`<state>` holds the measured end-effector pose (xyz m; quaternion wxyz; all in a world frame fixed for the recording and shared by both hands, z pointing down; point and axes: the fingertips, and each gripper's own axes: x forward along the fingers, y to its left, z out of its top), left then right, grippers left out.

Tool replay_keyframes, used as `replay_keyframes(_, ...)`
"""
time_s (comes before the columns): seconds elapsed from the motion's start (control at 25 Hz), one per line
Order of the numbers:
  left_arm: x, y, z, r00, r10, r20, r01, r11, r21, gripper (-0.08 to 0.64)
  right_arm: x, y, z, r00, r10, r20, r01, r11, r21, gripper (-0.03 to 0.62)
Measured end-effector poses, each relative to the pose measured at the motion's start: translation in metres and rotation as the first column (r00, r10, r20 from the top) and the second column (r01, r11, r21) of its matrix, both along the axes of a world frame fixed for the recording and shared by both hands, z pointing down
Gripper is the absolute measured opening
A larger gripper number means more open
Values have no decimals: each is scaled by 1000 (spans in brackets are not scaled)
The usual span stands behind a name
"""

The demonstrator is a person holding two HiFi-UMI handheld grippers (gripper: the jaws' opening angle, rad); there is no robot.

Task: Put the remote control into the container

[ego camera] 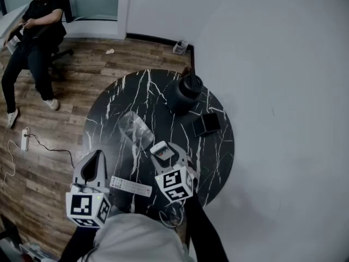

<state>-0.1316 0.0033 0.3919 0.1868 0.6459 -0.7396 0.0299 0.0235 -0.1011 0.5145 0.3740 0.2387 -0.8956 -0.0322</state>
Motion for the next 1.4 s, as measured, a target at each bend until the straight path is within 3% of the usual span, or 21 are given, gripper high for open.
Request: replay_keyframes(1.4,-24,-4,14,999,-44,-12,44,998,-43,9,-78,-12,-23,981,-169,93,165,985,55,259)
